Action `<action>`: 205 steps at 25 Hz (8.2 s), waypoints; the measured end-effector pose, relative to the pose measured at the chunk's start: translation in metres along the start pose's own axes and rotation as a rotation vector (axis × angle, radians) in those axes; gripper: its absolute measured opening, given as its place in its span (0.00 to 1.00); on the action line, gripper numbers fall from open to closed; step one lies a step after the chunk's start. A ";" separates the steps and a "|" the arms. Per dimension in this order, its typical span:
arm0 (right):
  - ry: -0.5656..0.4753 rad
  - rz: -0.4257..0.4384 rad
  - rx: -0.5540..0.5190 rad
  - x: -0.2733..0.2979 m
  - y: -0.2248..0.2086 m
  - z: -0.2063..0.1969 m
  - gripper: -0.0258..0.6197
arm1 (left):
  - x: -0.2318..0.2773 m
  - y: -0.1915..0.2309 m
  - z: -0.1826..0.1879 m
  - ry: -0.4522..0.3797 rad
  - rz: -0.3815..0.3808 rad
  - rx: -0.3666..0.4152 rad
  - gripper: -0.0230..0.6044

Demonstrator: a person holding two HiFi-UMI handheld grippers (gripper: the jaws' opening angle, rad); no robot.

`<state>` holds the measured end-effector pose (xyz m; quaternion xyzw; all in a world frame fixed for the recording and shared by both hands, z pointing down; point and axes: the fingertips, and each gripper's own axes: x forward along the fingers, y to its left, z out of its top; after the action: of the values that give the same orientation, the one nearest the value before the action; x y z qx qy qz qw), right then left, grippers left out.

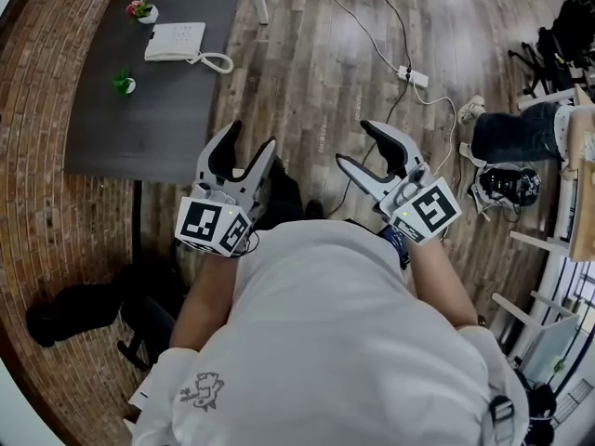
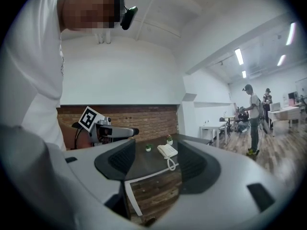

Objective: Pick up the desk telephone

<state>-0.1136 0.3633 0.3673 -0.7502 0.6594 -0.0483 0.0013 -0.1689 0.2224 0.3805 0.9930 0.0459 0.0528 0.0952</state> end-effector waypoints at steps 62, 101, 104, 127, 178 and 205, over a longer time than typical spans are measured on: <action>0.092 0.869 -0.003 0.574 -0.205 0.050 0.46 | 0.149 0.452 0.089 -0.101 0.802 -0.122 0.49; 0.763 1.199 -0.102 0.721 -0.165 -0.212 0.39 | 0.134 0.547 -0.141 0.035 0.973 -0.707 0.55; 0.812 1.187 -0.085 0.732 -0.166 -0.236 0.38 | 0.135 0.556 -0.165 0.040 0.966 -0.773 0.56; 1.088 1.253 0.015 0.752 -0.159 -0.320 0.24 | 0.143 0.596 -0.234 -0.126 0.813 -1.013 0.60; 0.752 1.075 0.258 0.656 -0.252 -0.162 0.16 | 0.219 0.500 -0.078 0.021 0.751 -0.737 0.56; 0.668 0.885 0.296 0.573 -0.182 -0.146 0.15 | 0.145 0.447 -0.073 0.078 0.586 -0.671 0.56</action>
<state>0.1277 -0.1714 0.5652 -0.3388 0.8615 -0.3694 -0.0818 0.0023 -0.1861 0.5524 0.8754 -0.2534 0.1271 0.3914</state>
